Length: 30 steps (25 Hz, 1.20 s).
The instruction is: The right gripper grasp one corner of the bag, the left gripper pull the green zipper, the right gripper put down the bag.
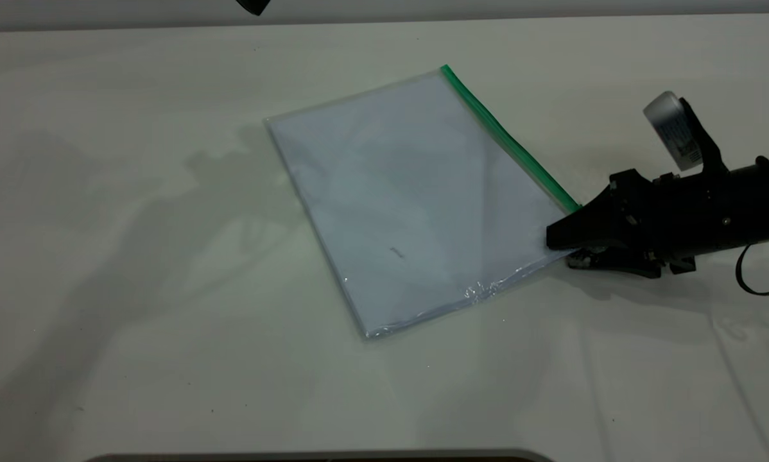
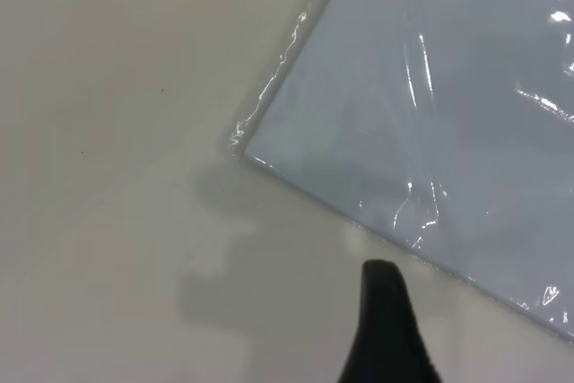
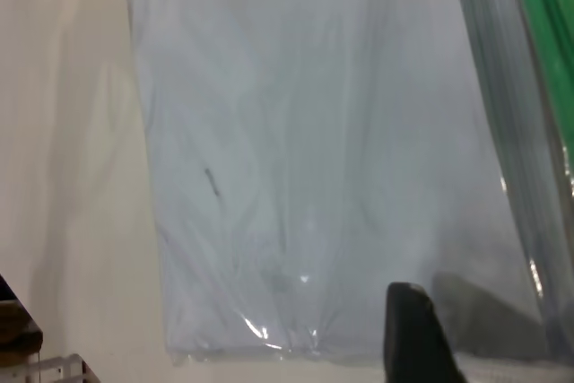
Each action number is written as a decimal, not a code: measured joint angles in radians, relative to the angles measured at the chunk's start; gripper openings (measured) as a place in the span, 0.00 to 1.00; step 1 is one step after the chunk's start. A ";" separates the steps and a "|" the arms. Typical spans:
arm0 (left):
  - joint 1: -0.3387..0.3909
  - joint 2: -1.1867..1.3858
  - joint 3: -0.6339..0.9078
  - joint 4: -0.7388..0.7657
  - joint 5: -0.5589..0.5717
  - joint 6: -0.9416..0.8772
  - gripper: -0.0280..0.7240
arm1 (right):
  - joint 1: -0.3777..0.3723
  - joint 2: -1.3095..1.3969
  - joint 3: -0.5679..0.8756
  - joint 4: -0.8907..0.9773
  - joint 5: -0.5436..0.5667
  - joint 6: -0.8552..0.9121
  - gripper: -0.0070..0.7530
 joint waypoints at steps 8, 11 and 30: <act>0.000 0.000 0.000 0.000 -0.002 0.000 0.82 | 0.000 0.004 -0.033 -0.006 0.014 0.008 0.11; 0.000 0.000 0.000 0.000 -0.004 0.000 0.82 | 0.000 0.004 -0.070 -0.013 0.047 0.008 0.06; -0.017 0.002 -0.129 -0.001 -0.004 0.214 0.82 | 0.184 -0.380 -0.149 -0.153 -0.330 -0.053 0.06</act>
